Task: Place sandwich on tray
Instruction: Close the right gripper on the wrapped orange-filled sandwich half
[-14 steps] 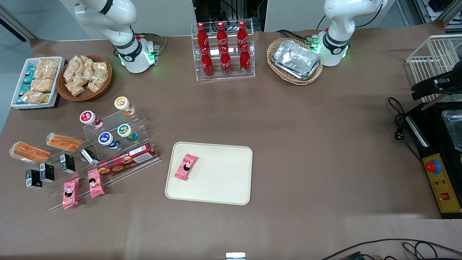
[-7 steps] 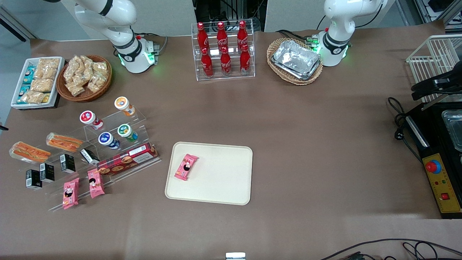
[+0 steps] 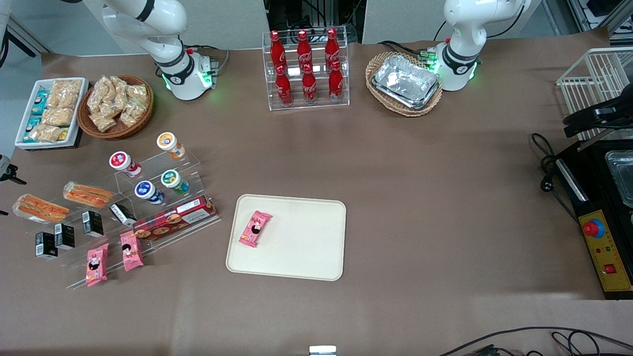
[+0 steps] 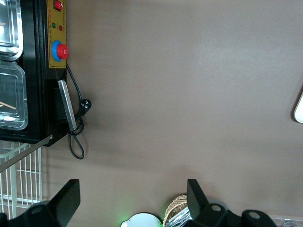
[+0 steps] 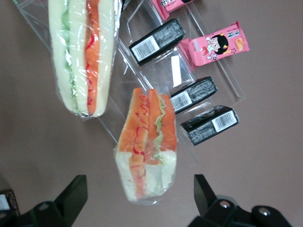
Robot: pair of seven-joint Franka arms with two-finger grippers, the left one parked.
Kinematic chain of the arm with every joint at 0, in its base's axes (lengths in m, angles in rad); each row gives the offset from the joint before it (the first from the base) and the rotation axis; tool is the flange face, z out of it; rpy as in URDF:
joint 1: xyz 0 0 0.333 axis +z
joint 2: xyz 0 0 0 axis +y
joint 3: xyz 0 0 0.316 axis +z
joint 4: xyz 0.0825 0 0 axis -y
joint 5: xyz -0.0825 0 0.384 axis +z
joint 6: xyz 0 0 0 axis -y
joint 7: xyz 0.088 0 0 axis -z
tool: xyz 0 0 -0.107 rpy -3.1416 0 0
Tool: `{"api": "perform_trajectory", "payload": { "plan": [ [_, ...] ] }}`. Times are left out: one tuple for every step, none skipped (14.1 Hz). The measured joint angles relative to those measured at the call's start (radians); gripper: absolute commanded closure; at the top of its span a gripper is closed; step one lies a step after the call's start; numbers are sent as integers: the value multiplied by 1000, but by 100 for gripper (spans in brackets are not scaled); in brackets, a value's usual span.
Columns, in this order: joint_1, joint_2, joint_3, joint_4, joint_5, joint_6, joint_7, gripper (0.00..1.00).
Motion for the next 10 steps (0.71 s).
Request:
{"api": "perform_trajectory", "payload": {
  "plan": [
    [1,0,0,-1,9,6,0,0],
    [3,0,0,-1,16,9,0,0],
    [4,0,0,-1,20,12,0,0],
    [6,0,0,-1,23,16,0,0],
    [6,0,1,-1,28,27,0,0],
    [7,1,1,-3,31,37,0,0],
    [7,2,1,-7,34,49,0,0],
    [7,4,2,-14,39,62,0,0],
    [8,7,3,-23,47,75,0,0],
    [8,13,3,-34,57,92,0,0]
  ]
}}
